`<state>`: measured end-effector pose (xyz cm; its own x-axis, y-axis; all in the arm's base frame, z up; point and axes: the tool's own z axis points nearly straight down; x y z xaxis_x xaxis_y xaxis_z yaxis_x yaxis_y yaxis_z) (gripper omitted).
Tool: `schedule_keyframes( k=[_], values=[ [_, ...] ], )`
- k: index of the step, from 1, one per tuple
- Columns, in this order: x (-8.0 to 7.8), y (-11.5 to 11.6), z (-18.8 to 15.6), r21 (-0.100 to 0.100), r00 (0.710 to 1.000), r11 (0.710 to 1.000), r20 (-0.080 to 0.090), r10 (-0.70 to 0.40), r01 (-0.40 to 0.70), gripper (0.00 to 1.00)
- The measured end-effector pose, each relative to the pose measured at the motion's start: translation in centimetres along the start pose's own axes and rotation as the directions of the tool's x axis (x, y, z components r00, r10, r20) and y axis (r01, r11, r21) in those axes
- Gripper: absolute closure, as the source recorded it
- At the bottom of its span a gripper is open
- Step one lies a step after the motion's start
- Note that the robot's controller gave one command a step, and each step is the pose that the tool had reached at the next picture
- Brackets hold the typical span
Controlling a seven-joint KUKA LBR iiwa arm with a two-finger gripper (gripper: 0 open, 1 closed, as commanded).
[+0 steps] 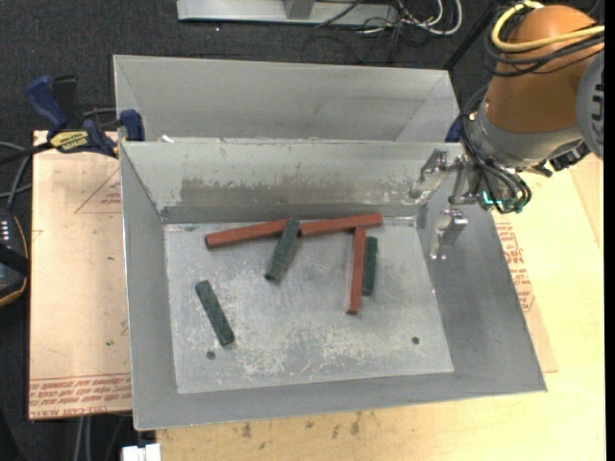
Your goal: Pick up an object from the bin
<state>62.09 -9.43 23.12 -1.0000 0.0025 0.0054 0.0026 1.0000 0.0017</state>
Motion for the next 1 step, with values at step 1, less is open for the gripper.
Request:
schedule_keyframes(
  k=[1],
  values=[
    [-0.14, 0.03, -0.48, 0.001, 1.000, 1.000, 0.007, -0.002, 0.002, 0.00]
  ],
)
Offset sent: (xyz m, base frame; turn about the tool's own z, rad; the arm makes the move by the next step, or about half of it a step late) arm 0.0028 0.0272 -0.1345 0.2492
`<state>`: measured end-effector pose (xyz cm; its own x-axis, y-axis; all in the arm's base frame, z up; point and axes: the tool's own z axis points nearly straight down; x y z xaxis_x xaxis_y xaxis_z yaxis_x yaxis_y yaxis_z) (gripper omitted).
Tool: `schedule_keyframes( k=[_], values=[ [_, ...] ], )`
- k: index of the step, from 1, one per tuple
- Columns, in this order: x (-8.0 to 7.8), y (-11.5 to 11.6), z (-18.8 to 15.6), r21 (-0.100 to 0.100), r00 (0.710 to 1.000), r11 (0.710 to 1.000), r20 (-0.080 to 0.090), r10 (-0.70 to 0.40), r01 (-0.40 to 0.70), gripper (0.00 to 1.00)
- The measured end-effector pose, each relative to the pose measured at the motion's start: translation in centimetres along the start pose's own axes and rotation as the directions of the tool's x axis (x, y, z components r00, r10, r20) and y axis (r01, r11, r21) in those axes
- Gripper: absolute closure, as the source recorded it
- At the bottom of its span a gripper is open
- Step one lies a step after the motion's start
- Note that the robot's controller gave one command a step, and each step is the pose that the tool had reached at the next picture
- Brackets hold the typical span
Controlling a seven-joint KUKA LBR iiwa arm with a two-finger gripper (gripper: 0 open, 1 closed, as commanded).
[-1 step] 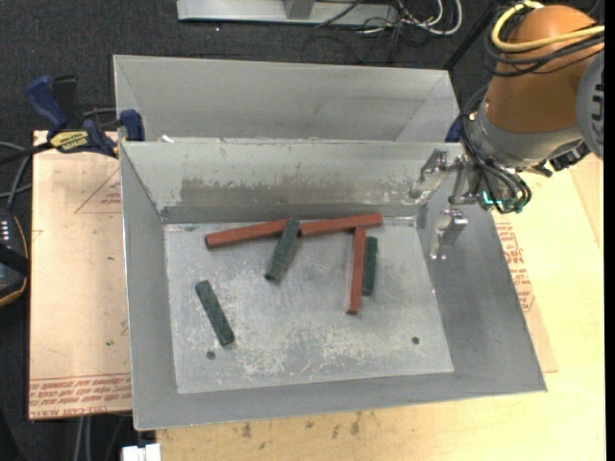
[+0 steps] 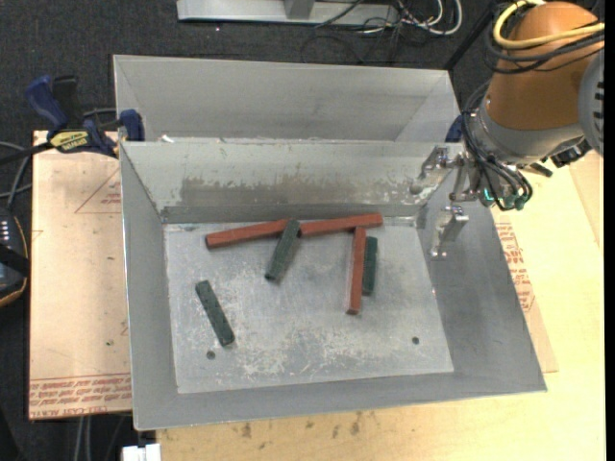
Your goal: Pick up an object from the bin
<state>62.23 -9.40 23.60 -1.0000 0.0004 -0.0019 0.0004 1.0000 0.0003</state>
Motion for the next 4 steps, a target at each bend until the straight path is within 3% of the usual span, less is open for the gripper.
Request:
schedule_keyframes(
  k=[1, 2, 3, 4],
  values=[
    [-0.2, 0.7, 3.7, 0.000, 0.997, 0.997, 0.006, 0.072, -0.072, 0.00],
    [1.5, 1.8, 11.1, -0.001, 0.963, 0.963, 0.003, 0.269, -0.269, 0.00],
    [1.5, 1.2, 14.3, 0.000, 0.974, 0.974, -0.003, 0.225, -0.225, 0.00],
    [1.4, 1.1, 14.5, 0.001, 0.989, 0.989, -0.002, 0.147, -0.147, 0.00]
  ],
)
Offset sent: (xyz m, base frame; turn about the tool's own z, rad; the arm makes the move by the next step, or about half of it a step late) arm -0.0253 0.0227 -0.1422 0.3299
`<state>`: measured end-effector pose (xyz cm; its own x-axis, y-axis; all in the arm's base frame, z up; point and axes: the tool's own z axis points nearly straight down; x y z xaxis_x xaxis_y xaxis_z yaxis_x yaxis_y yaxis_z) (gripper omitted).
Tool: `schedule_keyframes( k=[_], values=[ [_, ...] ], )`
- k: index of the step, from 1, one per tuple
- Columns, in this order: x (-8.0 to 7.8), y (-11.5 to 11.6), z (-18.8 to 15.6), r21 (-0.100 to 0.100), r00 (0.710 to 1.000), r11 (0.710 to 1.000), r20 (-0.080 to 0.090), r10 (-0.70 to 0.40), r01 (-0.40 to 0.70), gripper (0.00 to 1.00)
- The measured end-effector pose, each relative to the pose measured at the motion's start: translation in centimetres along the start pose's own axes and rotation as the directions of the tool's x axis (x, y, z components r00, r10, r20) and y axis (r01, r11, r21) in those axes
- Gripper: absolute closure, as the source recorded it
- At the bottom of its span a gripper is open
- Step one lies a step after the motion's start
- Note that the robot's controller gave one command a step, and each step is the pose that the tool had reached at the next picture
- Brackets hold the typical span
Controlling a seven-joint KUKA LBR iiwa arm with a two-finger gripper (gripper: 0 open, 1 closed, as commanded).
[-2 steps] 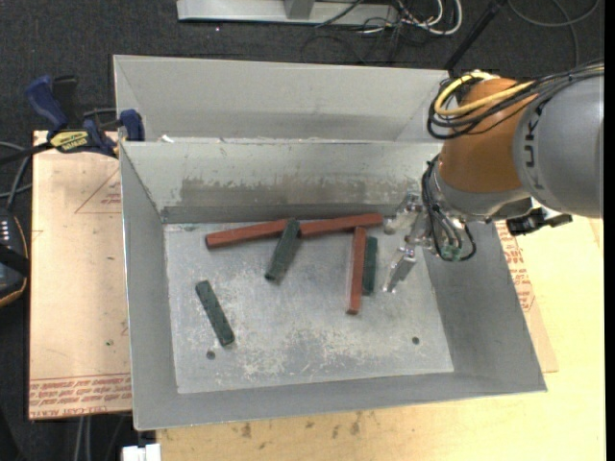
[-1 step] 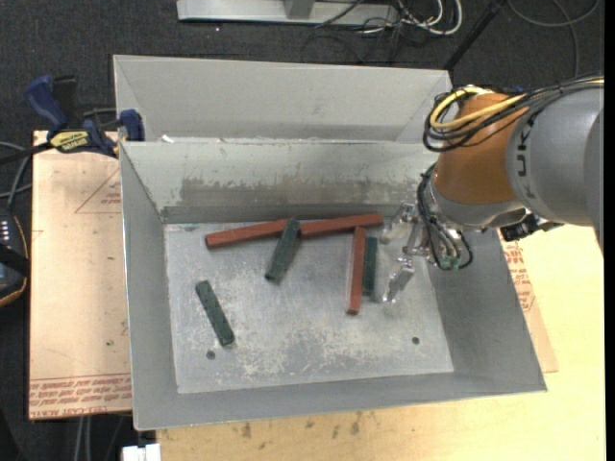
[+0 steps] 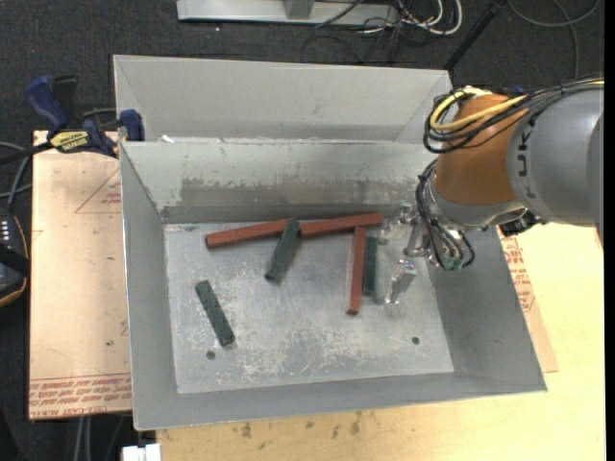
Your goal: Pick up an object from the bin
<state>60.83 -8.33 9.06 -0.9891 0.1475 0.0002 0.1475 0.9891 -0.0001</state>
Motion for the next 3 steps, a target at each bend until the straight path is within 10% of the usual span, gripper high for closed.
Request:
schedule_keyframes(
  k=[1, 2, 3],
  values=[
    [-1.1, -0.7, -0.7, -0.003, 0.981, 0.981, 0.002, -0.195, 0.195, 0.00],
    [-1.0, 6.7, 0.8, -0.002, 0.974, 0.974, 0.010, -0.225, 0.225, 1.00],
    [-1.0, 6.7, 0.8, -0.002, 0.974, 0.974, 0.010, -0.225, 0.225, 1.00]
  ],
)
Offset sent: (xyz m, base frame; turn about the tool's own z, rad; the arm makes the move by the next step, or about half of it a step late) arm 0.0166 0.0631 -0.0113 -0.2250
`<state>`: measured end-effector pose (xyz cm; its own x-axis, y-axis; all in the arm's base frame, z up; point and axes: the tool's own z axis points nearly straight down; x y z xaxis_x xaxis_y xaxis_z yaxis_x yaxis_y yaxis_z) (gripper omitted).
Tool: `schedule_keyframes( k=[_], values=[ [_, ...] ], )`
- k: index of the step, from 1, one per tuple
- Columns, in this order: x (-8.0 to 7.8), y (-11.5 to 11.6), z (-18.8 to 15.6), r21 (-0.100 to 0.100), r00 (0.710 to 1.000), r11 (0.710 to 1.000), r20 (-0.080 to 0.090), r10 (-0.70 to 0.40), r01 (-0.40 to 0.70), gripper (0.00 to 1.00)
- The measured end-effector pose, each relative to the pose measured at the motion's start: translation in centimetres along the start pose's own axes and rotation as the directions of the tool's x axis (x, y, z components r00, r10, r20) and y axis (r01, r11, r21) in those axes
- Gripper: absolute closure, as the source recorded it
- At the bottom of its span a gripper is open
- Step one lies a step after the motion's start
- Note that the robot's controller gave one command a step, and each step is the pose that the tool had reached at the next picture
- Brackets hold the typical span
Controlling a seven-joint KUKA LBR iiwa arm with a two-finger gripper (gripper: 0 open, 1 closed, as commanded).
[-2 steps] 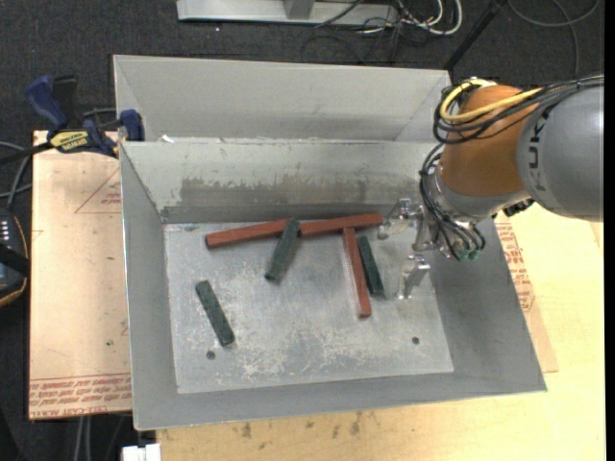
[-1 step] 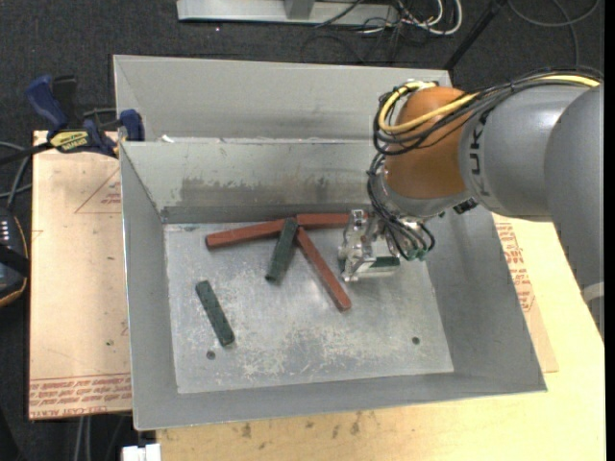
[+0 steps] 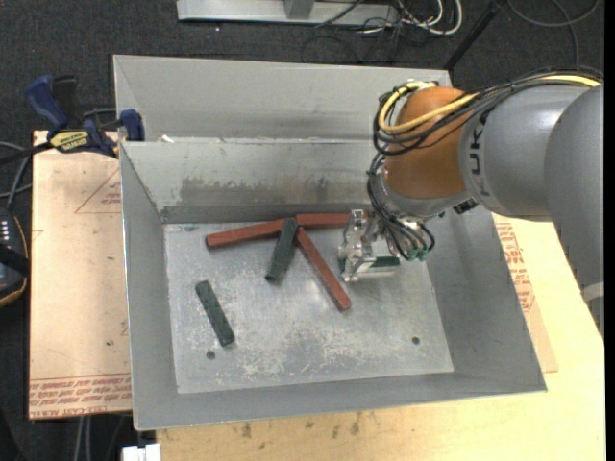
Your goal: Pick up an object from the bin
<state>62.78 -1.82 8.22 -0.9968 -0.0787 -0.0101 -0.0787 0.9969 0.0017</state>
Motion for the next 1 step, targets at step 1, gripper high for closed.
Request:
schedule_keyframes(
  k=[1],
  values=[
    [0.58, 1.07, -12.14, 0.001, 1.000, 1.000, -0.007, 0.001, -0.001, 1.00]
  ],
)
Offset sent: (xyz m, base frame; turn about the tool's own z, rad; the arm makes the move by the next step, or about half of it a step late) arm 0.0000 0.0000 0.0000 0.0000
